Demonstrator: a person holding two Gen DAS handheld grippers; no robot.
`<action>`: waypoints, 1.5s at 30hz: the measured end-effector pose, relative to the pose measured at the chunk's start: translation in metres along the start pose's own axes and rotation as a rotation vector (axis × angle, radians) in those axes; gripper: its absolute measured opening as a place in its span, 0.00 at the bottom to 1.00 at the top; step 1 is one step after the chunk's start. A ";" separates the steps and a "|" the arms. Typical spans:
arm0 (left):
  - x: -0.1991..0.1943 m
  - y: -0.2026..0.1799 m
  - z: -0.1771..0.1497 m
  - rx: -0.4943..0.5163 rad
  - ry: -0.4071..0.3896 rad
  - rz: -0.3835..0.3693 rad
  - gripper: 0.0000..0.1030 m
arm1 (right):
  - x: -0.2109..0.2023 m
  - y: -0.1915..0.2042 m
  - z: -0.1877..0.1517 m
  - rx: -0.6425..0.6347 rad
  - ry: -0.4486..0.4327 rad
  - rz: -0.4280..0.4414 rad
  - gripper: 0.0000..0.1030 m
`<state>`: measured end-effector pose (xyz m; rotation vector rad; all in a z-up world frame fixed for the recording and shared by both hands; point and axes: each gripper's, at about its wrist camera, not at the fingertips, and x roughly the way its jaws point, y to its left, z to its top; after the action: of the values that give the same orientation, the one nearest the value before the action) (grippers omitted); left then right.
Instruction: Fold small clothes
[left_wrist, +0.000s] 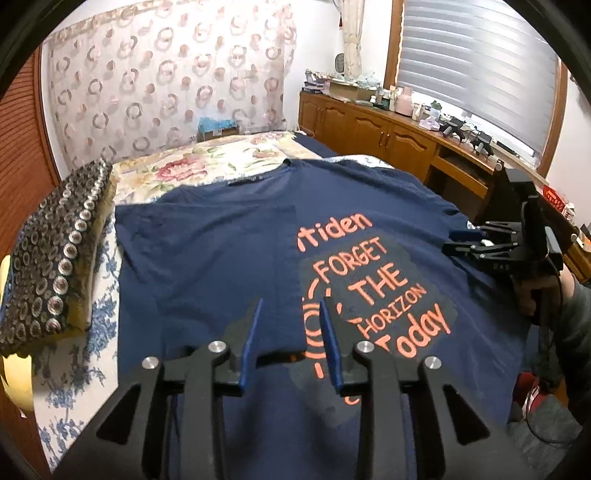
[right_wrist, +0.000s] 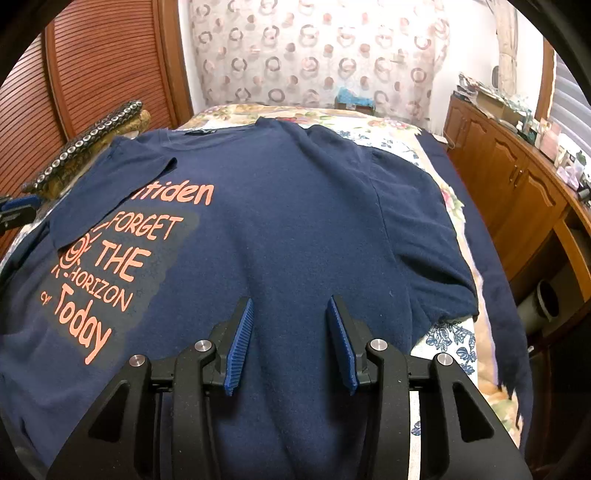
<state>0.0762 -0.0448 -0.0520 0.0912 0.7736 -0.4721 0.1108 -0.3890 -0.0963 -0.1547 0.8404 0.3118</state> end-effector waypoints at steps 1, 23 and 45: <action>0.003 0.001 -0.001 -0.004 0.007 0.002 0.30 | 0.000 0.000 0.000 0.000 0.000 0.000 0.41; 0.055 0.002 -0.014 0.019 0.113 0.007 0.56 | -0.026 -0.022 0.004 0.048 -0.069 -0.054 0.41; 0.056 -0.003 -0.009 0.022 0.118 -0.009 0.71 | -0.007 -0.135 -0.001 0.246 0.009 0.029 0.20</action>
<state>0.1033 -0.0667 -0.0974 0.1370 0.8846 -0.4869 0.1505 -0.5179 -0.0895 0.0859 0.8829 0.2321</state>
